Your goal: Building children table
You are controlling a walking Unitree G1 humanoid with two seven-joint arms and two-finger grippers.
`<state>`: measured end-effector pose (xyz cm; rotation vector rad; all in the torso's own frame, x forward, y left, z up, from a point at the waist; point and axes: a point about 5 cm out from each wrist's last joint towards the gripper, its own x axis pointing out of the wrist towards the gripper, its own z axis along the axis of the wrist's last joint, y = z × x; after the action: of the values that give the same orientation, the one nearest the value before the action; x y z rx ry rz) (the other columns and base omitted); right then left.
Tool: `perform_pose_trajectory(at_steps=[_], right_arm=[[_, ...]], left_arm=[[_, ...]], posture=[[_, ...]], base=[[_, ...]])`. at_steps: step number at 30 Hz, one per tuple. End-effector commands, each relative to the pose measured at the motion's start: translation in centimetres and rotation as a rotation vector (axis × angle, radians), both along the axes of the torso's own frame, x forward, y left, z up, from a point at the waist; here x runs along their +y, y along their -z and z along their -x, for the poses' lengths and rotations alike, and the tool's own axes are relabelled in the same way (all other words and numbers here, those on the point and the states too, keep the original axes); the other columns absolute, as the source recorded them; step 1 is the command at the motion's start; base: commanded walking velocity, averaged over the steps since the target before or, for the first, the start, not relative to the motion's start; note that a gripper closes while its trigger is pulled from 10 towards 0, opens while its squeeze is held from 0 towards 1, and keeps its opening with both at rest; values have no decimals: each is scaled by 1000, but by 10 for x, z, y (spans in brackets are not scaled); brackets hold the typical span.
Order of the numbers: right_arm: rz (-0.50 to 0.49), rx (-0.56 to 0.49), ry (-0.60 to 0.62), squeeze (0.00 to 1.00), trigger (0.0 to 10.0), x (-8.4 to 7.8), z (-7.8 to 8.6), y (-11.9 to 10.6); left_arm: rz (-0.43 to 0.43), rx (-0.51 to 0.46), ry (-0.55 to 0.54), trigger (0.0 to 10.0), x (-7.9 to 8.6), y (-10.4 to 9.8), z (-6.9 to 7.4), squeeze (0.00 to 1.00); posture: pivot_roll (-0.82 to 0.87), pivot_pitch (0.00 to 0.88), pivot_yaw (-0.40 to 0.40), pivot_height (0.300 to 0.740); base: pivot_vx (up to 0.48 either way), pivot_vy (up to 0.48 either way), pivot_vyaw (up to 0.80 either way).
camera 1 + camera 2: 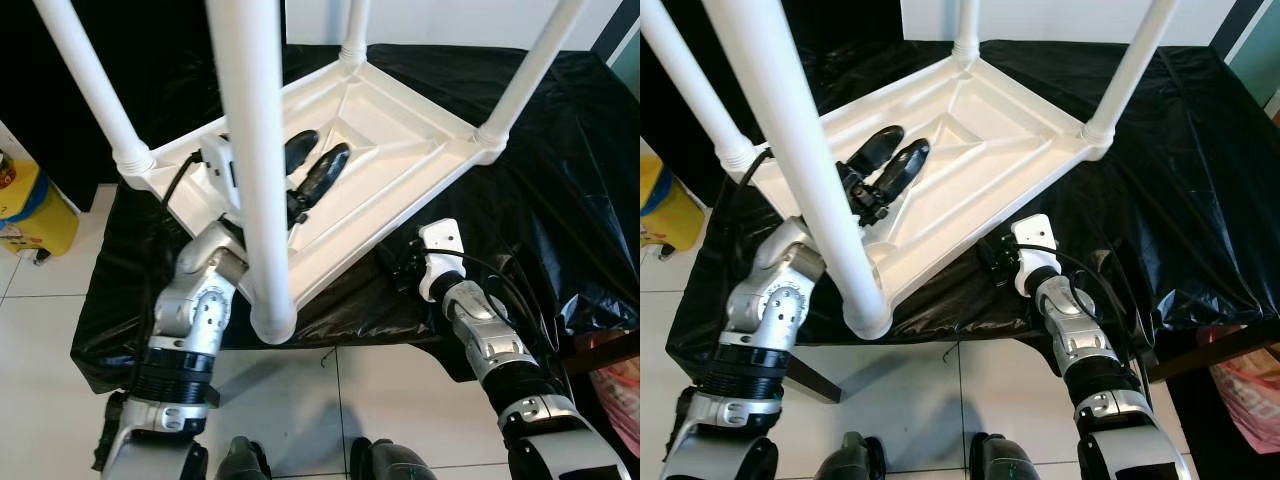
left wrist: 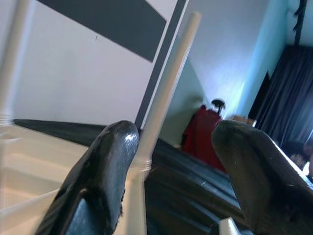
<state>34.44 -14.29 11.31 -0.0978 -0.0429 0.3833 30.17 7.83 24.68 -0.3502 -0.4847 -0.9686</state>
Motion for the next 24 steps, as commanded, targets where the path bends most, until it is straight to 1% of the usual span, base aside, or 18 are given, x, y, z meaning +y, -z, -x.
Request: perform_pose_trajectory(at_steps=[1, 2, 3, 4, 7, 8, 10, 13, 14, 15, 16, 20, 21, 23, 24], right_arm=[[-27, 8, -35, 0, 10000, 10, -1, 3], [-36, 4, -32, 0, 10000, 10, -2, 3], [-41, 0, -28, 0, 10000, 13, -3, 3], [-41, 0, -28, 0, 10000, 13, -3, 3], [-62, -1, -33, 0, 10000, 22, -4, 6], [-62, -1, -33, 0, 10000, 22, -4, 6], [-79, -7, -44, 0, 10000, 31, -3, 8], [-91, -4, -48, 0, 10000, 36, -3, 9], [-114, 5, -29, 0, 10000, 44, -3, 11], [-114, 5, -29, 0, 10000, 44, -3, 11], [-128, 8, -12, 0, 10000, 46, -3, 12], [-141, 0, 29, 0, 10000, 45, -5, 11], [-147, -6, 50, 0, 10000, 41, -6, 10], [-145, -22, 97, 0, 10000, 29, -8, 8], [-145, -22, 97, 0, 10000, 29, -8, 8]], left_arm=[[-6, 12, 67, 10000, -27, 3, 10, 0], [4, 14, 67, 10000, -33, 2, 12, 0], [19, 22, 68, 10000, -43, 1, 12, 0], [19, 22, 68, 10000, -43, 1, 12, 0], [41, 59, 89, 10000, -65, -2, 17, 0], [41, 59, 89, 10000, -65, -2, 17, 0], [29, 63, 102, 10000, -75, -3, 20, 0], [26, 64, 108, 10000, -80, -3, 21, 0], [20, 71, 125, 10000, -93, -3, 24, 0], [20, 71, 125, 10000, -93, -3, 24, 0], [17, 74, 132, 10000, -99, -3, 25, 0], [12, 65, 125, 10000, -103, -4, 27, 0], [7, 63, 112, 10000, -100, -4, 25, 0], [-10, 69, 71, 10000, -88, -1, 18, 0], [-10, 69, 71, 10000, -88, -1, 18, 0]], posture=[[5, 225, -33, 740], [5, 225, -33, 740], [7, 228, -30, 740], [7, 228, -30, 740], [10, 236, -27, 740], [10, 236, -27, 740], [10, 240, -22, 740], [9, 243, -18, 740], [11, 245, -10, 740], [11, 245, -10, 740], [11, 245, -10, 740], [8, 248, -2, 740], [7, 245, -2, 740], [8, 244, -3, 740], [8, 244, -3, 740]], base=[[0, 0, 0], [0, 0, 0], [0, 0, 0], [0, 0, 0], [0, 0, 0], [0, 0, 0], [0, 0, 0], [0, 0, 0], [0, 0, 0], [0, 0, 0], [0, 0, 0], [0, 0, 0], [0, 0, 0], [0, 0, 0], [0, 0, 0]])
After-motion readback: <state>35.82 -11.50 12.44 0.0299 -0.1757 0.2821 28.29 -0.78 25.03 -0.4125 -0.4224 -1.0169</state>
